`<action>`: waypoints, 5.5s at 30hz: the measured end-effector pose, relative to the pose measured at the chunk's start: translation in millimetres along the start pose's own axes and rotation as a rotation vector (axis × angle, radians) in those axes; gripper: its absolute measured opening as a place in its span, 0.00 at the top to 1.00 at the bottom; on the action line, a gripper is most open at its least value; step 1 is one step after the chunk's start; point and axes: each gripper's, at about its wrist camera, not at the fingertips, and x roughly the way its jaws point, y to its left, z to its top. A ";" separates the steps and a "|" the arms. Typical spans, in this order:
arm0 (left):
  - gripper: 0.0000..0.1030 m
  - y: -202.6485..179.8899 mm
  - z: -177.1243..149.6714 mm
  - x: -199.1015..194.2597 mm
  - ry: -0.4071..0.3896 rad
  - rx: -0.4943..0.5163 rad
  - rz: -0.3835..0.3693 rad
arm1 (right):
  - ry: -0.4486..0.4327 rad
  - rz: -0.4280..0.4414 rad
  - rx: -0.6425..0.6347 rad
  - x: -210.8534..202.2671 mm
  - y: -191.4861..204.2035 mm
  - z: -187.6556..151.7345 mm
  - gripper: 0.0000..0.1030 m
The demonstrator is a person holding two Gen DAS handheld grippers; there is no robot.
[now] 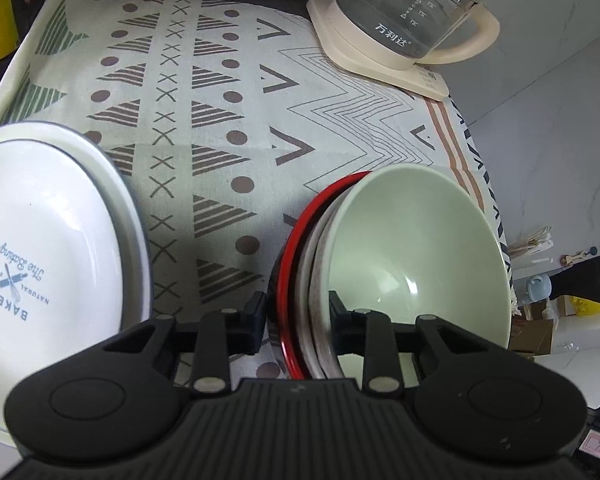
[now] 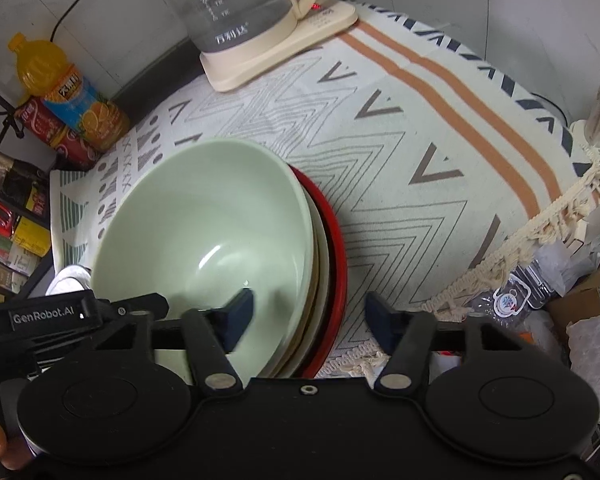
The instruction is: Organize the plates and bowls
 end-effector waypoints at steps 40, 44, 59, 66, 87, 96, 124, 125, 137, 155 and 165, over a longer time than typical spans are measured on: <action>0.72 51.8 9.4 -81.3 -0.176 -0.095 0.015 | -0.113 0.098 -0.178 -30.0 72.1 17.6 0.71; 0.72 60.2 9.4 -92.7 -0.199 -0.110 0.022 | -0.116 0.115 -0.198 -30.4 83.6 18.2 0.71; 0.72 99.1 -3.4 -131.6 -0.271 -0.188 0.062 | -0.123 0.181 -0.278 -36.6 132.0 12.0 0.71; 0.72 126.1 -13.7 -142.6 -0.284 -0.241 0.087 | -0.093 0.205 -0.323 -27.7 158.6 2.8 0.71; 0.72 172.8 -31.5 -144.8 -0.278 -0.339 0.133 | -0.012 0.235 -0.415 2.9 203.7 -24.4 0.71; 0.72 182.6 -30.9 -145.3 -0.291 -0.341 0.128 | 0.007 0.235 -0.417 10.5 207.9 -33.4 0.71; 0.12 162.0 -34.5 -174.9 -0.348 -0.162 0.171 | -0.220 0.161 -0.292 -45.1 177.4 -43.1 0.00; 0.12 159.1 -35.2 -176.0 -0.351 -0.148 0.170 | -0.229 0.154 -0.288 -47.7 174.6 -43.3 0.00; 0.00 127.2 -66.7 -201.0 -0.410 -0.052 0.134 | -0.338 0.099 -0.241 -93.6 143.2 -61.0 0.00; 0.00 118.6 -150.4 -247.0 -0.421 0.068 0.094 | -0.434 0.045 -0.190 -159.7 106.4 -142.4 0.00; 0.00 121.0 -193.2 -273.7 -0.446 0.113 0.131 | -0.462 0.018 -0.227 -187.5 110.3 -192.4 0.00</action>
